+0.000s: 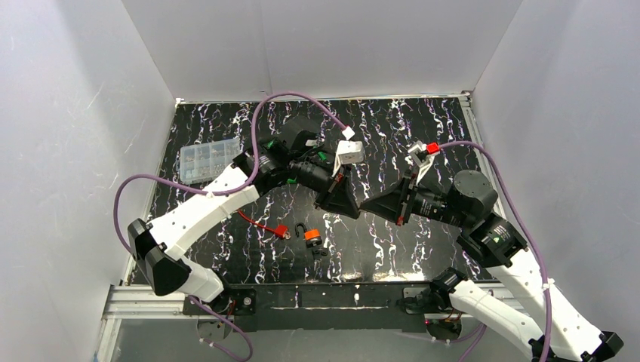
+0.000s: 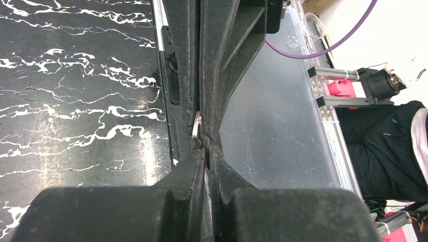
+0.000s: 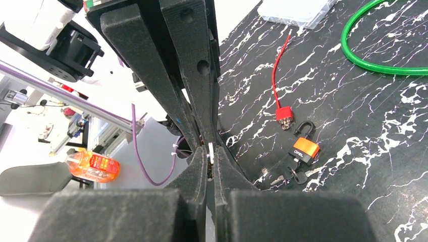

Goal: Unlock with the key
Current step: Adjust the key.

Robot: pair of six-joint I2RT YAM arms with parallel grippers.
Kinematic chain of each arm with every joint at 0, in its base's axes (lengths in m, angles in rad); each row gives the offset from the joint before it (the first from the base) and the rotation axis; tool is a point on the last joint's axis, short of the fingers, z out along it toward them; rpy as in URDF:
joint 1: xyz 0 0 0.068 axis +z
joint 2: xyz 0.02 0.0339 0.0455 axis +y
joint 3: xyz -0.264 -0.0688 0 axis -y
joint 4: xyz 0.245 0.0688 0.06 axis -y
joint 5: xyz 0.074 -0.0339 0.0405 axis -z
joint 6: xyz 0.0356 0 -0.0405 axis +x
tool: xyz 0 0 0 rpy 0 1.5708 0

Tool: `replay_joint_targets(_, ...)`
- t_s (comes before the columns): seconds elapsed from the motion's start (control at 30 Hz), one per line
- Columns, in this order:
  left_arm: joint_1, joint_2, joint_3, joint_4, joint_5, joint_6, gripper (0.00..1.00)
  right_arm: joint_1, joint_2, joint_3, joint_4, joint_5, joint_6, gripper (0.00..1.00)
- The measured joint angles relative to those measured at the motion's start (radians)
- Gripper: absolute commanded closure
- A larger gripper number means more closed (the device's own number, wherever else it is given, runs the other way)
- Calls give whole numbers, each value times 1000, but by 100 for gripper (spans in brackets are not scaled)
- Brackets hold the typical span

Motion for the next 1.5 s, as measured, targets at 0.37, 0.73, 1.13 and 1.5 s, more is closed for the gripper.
replay_joint_targets(0.37,0,22,27,-80,20,48,100,2,-13,6,-63,2,-13,33)
replay_joint_targets(0.73,2,156,140,-217,14,-16,100,2,-105,-14,-108,38,-19,39)
replay_joint_targets(1.13,52,80,72,48,15,-278,100,2,-143,-153,-27,70,38,54)
replay_joint_targets(1.5,53,76,31,108,36,-335,100,2,-176,-172,159,126,89,45)
